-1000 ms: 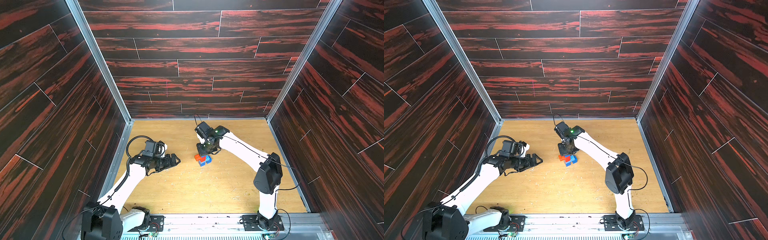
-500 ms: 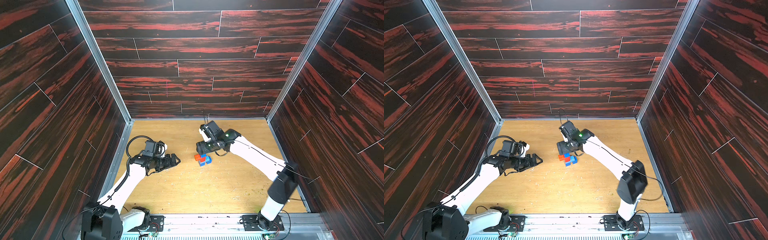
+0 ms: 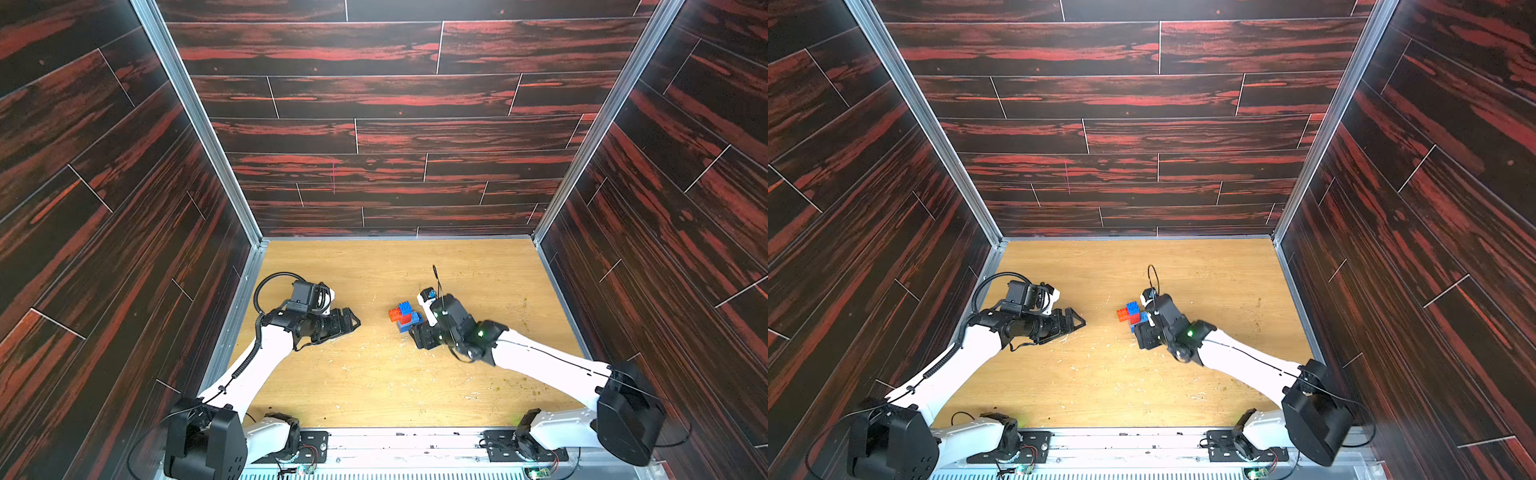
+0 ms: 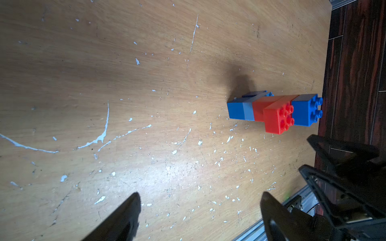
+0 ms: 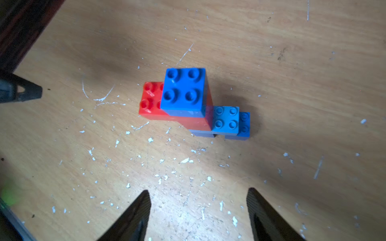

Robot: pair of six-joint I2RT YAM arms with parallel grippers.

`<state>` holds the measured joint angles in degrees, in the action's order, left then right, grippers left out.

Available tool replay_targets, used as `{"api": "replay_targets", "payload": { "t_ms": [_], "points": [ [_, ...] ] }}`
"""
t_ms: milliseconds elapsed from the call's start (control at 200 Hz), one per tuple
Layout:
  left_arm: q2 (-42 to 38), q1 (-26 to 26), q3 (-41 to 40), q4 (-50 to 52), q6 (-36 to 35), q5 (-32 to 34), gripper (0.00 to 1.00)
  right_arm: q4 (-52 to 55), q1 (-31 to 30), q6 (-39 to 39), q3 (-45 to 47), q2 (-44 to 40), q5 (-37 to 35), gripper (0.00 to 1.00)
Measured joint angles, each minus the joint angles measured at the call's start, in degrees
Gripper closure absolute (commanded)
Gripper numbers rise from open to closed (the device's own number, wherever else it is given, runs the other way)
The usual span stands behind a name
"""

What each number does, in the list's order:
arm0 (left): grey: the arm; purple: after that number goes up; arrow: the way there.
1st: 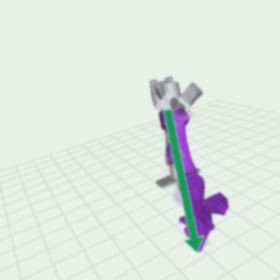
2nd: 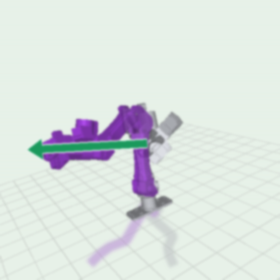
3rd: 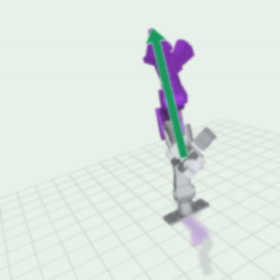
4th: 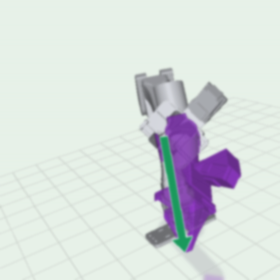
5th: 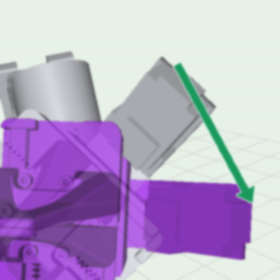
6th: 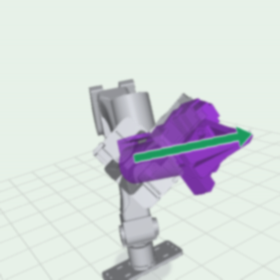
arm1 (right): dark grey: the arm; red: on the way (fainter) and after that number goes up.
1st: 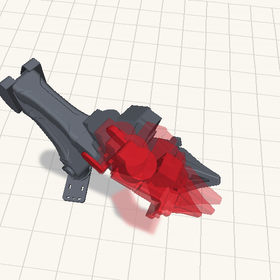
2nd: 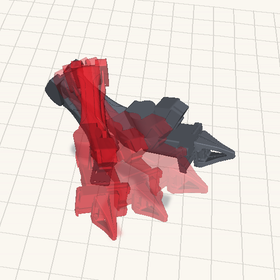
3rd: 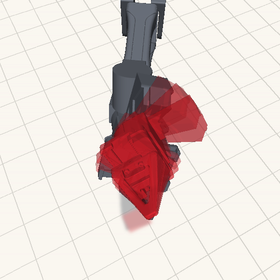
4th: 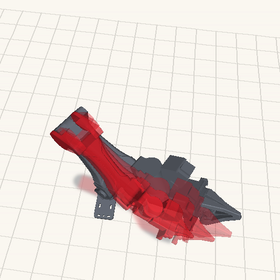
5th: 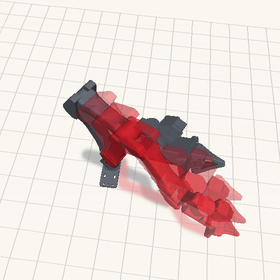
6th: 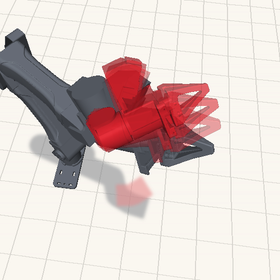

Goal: Assemble a giraffe with lego
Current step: Assemble the lego brick with the lego brick, then adjust the lego brick at the center of the board.

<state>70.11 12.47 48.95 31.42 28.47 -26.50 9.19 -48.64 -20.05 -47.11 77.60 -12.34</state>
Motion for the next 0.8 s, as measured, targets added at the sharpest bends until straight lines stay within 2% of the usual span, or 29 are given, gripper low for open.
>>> {"api": "replay_targets", "payload": {
  "t_ms": [366,631,797],
  "points": [
    [-0.04,0.04,0.00,0.02,0.00,0.66,0.09,-26.18,-1.62,2.45,11.80,5.84,-5.14,0.35],
    [-0.04,0.04,0.00,0.04,-0.02,0.81,0.09,-40.79,-1.62,4.15,13.40,11.34,-6.75,0.35],
    [-0.04,0.04,0.00,0.07,-0.02,1.03,0.09,-45.29,-1.64,4.72,13.38,14.47,-6.75,0.35]
  ]
}}
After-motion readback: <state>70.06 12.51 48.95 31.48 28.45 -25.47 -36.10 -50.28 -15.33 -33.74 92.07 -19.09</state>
